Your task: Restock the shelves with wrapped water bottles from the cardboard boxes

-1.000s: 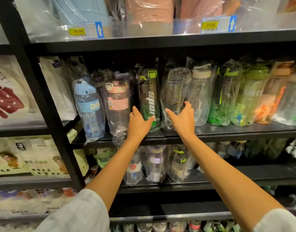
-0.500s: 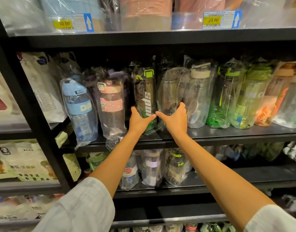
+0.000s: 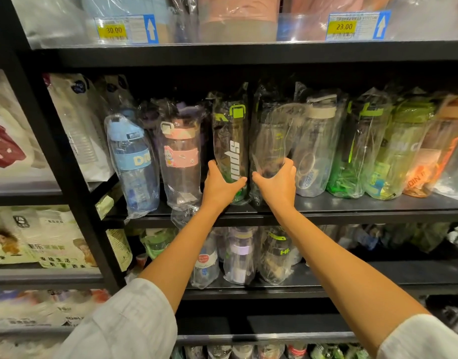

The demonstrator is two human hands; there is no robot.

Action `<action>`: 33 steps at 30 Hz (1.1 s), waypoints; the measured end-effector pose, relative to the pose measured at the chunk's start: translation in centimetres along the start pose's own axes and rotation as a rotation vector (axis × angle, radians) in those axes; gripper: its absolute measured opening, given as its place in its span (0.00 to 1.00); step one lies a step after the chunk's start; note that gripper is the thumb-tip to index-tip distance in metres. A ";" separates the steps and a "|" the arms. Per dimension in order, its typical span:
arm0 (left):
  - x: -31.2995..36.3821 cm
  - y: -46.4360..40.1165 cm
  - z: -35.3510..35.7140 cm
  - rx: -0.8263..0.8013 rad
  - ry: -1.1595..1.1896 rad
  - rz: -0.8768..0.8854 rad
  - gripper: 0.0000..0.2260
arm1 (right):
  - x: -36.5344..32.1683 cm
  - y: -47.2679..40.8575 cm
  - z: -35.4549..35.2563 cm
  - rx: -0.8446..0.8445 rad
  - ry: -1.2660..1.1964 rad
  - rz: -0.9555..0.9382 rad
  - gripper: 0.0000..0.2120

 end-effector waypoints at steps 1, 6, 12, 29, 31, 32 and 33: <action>0.1 0.2 -0.1 -0.005 -0.001 0.003 0.30 | 0.1 0.1 -0.1 -0.008 -0.001 -0.008 0.36; 0.5 1.2 -0.8 -0.011 -0.003 0.021 0.30 | 0.4 0.8 -0.8 -0.042 0.001 -0.031 0.37; 0.7 2.0 -1.5 -0.022 -0.017 0.028 0.31 | 0.5 1.9 -1.3 -0.057 -0.023 -0.046 0.35; 0.7 2.9 -2.0 -0.033 0.049 0.022 0.40 | 0.9 2.9 -1.7 -0.067 -0.079 -0.042 0.37; 0.8 3.0 -2.0 -0.031 0.048 0.021 0.42 | 0.7 2.9 -1.6 -0.067 -0.074 -0.041 0.36; 0.8 3.0 -2.0 -0.029 0.053 0.021 0.41 | 0.6 2.9 -1.6 -0.068 -0.073 -0.039 0.36; 0.8 3.0 -2.0 -0.029 0.058 0.021 0.40 | 0.6 2.9 -1.5 -0.068 -0.076 -0.040 0.35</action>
Point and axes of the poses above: each hand's wrist, its own y-axis away from the middle knuckle, its own z-axis out of the palm, x = y × z, the point moved 3 cm from there along -y, towards the middle knuckle, and after that the axes turned 13 degrees about z, right-handed, at the moved point
